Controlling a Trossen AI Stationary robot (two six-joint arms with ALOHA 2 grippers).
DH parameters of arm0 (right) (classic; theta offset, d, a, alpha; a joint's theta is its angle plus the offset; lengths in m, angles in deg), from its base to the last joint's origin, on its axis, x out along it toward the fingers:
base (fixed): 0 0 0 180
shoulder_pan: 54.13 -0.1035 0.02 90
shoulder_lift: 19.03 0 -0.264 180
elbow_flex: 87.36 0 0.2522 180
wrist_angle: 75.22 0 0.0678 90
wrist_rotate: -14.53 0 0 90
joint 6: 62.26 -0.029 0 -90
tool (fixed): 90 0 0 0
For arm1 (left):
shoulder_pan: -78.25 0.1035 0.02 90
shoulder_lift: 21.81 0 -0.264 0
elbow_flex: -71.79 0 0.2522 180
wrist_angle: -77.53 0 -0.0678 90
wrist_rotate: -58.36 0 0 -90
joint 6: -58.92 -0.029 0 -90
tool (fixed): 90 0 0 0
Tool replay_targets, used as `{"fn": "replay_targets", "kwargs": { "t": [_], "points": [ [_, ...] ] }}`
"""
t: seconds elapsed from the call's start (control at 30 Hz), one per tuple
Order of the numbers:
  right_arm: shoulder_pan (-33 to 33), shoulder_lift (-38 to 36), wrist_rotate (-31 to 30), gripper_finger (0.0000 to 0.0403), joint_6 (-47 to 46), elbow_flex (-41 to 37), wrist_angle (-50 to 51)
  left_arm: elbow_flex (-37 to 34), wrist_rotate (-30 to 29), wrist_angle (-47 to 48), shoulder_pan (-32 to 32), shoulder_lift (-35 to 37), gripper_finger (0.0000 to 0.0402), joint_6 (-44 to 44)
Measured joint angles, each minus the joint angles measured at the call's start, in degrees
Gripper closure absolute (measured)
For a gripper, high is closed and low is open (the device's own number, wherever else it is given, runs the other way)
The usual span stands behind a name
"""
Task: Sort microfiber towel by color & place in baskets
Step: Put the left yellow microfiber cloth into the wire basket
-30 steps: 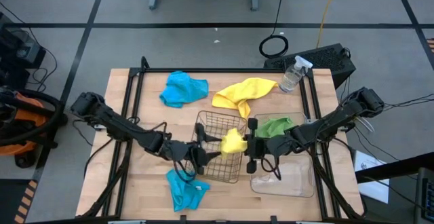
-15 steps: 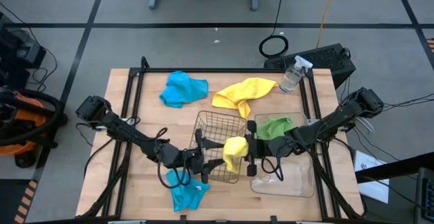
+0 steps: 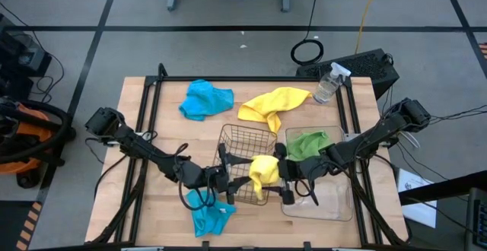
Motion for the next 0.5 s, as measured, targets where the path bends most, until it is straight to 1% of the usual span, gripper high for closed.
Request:
{"fn": "replay_targets", "kwargs": {
  "t": [0.17,0.27,0.37,0.5],
  "points": [
    [0.00,0.00,4.23,0.0071,-1.10,0.00,-0.10,0.00,-0.07,-0.93,1.18,0.00,0.0158,0.00],
    [0.14,0.00,4.15,0.0071,-1.30,-0.02,-1.72,0.00,-0.16,-0.91,2.34,0.00,0.0158,0.32],
    [0.77,-0.02,3.88,0.0071,-3.48,-0.02,-1.90,0.00,-0.15,-0.28,3.32,0.00,0.0158,2.30],
    [2.33,-0.02,1.24,0.0074,-6.31,-0.02,-1.89,0.00,0.29,0.31,3.58,0.00,0.0158,2.97]
  ]
}}
